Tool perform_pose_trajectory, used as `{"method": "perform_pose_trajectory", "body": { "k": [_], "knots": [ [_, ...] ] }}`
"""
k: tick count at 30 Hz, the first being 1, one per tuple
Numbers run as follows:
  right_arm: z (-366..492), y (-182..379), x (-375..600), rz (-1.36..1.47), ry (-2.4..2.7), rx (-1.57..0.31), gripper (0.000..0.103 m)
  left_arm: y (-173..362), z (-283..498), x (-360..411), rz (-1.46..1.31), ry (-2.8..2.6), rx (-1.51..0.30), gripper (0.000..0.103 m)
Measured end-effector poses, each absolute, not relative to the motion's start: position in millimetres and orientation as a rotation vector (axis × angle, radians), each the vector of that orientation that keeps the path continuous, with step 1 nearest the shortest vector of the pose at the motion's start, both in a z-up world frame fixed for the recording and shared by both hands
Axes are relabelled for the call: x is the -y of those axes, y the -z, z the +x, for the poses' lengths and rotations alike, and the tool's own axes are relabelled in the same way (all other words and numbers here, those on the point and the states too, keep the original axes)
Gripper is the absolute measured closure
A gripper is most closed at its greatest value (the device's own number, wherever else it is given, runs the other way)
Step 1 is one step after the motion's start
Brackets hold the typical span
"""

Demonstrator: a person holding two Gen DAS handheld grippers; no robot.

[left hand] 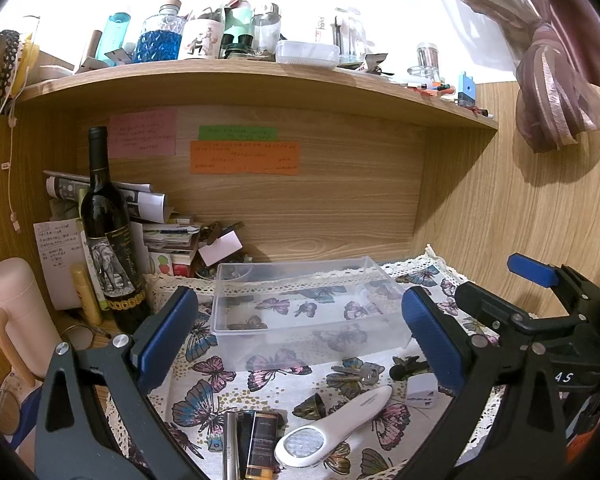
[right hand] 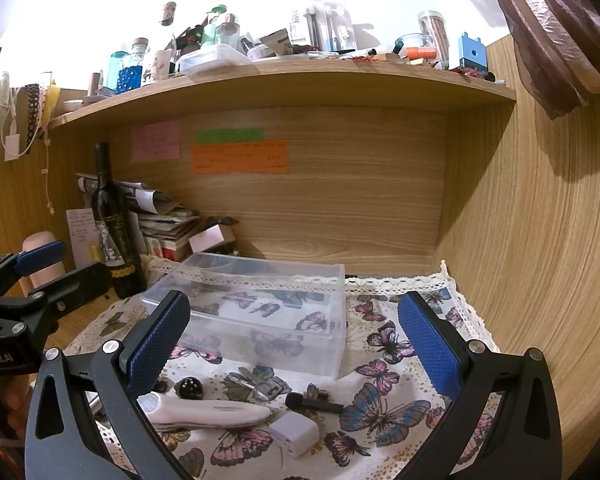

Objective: Organize rigid objects
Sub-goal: 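Grasp the silver metal cylinder with the left tool while the right tool grasps the white cube charger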

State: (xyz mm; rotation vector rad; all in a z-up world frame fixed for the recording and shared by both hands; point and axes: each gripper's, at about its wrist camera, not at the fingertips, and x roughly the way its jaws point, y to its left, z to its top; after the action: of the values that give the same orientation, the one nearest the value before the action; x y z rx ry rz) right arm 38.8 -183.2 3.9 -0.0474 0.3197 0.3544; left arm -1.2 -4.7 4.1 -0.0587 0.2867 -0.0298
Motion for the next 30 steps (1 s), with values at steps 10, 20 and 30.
{"method": "perform_pose_trajectory", "body": {
  "k": [10, 20, 30],
  "knots": [
    [38.1, -4.8, 182.4, -0.048, -0.36, -0.318, 0.0, -5.6, -1.8, 7.0, -0.059, 0.032, -0.282, 0.0],
    [38.4, -5.1, 181.7, -0.043, -0.384, -0.33, 0.0, -4.9, -0.7, 6.6, -0.06, 0.035, -0.296, 0.0],
    [47.0, 6.2, 187.2, -0.051, -0.399, -0.405, 0.02, 12.5, 3.6, -23.2, -0.06, -0.068, -0.382, 0.018]
  ]
}}
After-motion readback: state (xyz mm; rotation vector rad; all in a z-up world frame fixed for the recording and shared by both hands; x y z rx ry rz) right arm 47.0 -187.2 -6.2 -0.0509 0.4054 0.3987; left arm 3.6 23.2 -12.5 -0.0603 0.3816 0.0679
